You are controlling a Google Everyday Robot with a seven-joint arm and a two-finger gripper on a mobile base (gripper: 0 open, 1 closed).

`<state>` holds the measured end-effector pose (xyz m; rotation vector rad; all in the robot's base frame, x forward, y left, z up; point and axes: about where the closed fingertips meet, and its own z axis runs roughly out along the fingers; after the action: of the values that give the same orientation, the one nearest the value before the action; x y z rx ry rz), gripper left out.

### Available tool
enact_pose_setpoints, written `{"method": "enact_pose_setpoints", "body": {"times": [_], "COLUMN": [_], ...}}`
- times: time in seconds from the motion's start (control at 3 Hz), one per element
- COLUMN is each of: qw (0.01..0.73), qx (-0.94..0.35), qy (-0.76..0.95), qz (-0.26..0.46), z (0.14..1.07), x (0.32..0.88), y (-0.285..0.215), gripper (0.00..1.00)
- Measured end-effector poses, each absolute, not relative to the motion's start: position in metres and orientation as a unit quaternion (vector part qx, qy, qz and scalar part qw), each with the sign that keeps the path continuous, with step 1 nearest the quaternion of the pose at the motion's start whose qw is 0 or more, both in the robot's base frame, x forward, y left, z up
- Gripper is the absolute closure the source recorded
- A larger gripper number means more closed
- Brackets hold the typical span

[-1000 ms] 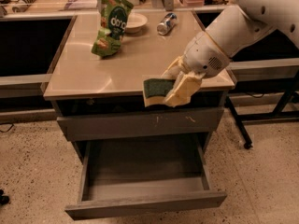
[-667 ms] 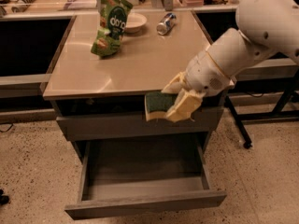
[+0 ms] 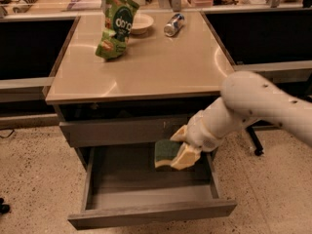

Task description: Place sponge into middle drawer

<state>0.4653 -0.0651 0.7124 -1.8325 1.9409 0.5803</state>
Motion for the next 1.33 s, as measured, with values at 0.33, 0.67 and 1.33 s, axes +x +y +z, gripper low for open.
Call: {"method": "enact_pose_setpoints", "body": {"times": [0.33, 0.67, 1.33], "qw": [0.185, 0.182, 0.247], "qx": [-0.657, -0.660, -0.669], "qy": [0.706, 0.706, 0.682], "qz": [0.188, 0.182, 0.165], "z": [0.673, 0.668, 0.581], "x": [0.453, 0.452, 0.475], "y": [-0.070, -0.069, -0.066], "gripper": [1.00, 1.00, 1.00]}}
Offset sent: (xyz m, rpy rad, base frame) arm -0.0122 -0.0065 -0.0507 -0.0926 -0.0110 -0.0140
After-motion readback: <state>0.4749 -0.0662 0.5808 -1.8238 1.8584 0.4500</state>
